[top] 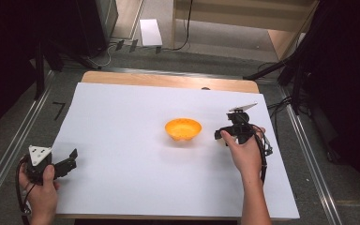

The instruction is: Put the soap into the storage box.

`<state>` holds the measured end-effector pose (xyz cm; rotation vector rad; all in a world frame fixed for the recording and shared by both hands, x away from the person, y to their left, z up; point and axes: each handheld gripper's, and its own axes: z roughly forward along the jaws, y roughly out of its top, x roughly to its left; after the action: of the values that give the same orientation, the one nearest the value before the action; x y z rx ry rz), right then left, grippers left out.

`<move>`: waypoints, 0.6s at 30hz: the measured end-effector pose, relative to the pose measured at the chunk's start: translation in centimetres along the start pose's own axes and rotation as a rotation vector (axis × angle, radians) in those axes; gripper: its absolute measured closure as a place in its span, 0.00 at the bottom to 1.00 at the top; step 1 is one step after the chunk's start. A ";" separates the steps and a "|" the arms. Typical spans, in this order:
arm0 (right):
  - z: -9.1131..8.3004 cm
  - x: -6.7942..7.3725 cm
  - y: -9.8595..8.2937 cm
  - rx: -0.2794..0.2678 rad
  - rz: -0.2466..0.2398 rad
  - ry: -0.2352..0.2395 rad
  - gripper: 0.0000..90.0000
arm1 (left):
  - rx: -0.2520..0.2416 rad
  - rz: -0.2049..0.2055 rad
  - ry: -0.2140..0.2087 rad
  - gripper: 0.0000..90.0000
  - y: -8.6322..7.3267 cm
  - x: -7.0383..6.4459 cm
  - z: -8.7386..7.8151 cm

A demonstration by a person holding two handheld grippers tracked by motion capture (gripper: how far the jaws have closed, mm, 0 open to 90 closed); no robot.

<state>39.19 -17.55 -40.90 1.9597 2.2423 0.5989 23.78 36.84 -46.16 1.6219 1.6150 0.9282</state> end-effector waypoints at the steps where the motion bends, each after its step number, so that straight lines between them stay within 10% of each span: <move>1: 0.0 0.1 0.1 0.001 -0.004 0.001 0.25 | 0.000 -0.001 0.000 0.16 0.0 0.0 0.0; 18: -0.3 1.9 1.1 0.008 -0.031 0.014 0.25 | 0.007 0.003 -0.005 0.16 0.0 0.0 0.1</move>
<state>39.83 -15.67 -39.93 1.9261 2.2826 0.6022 23.85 36.80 -46.16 1.6308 1.6145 0.9198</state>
